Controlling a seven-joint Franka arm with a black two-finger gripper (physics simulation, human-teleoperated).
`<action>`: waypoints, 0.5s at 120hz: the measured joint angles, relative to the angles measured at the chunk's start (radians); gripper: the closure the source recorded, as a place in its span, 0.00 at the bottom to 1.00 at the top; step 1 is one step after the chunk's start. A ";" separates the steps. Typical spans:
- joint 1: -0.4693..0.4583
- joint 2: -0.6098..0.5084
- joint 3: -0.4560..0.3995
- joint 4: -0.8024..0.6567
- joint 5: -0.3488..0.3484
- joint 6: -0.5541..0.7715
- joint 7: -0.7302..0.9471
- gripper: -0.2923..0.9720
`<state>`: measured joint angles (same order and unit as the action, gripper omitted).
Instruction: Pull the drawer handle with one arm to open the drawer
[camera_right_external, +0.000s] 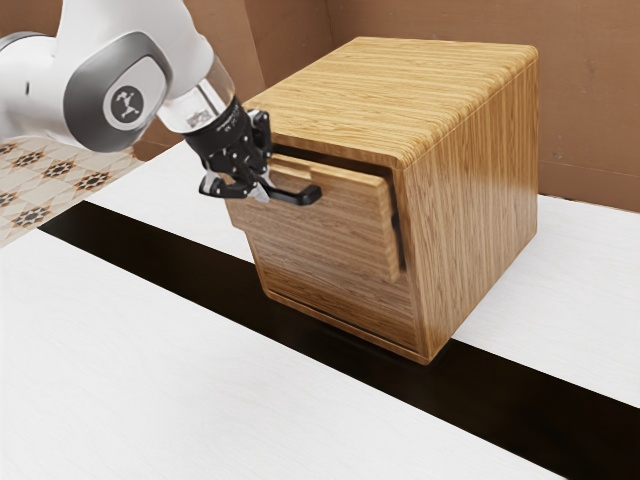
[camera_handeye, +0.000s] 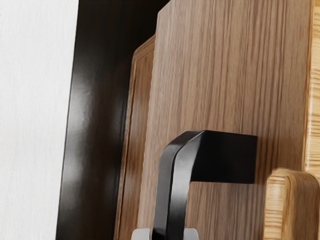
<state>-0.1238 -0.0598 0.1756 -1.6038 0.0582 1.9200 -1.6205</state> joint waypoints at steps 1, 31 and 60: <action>0.001 -0.002 -0.001 -0.002 0.000 0.000 0.000 0.83; 0.006 -0.076 -0.024 -0.084 -0.001 -0.009 -0.011 0.85; -0.009 -0.140 -0.031 -0.141 -0.001 -0.011 -0.021 0.85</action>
<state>-0.1330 -0.2000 0.1442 -1.7453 0.0575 1.9087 -1.6410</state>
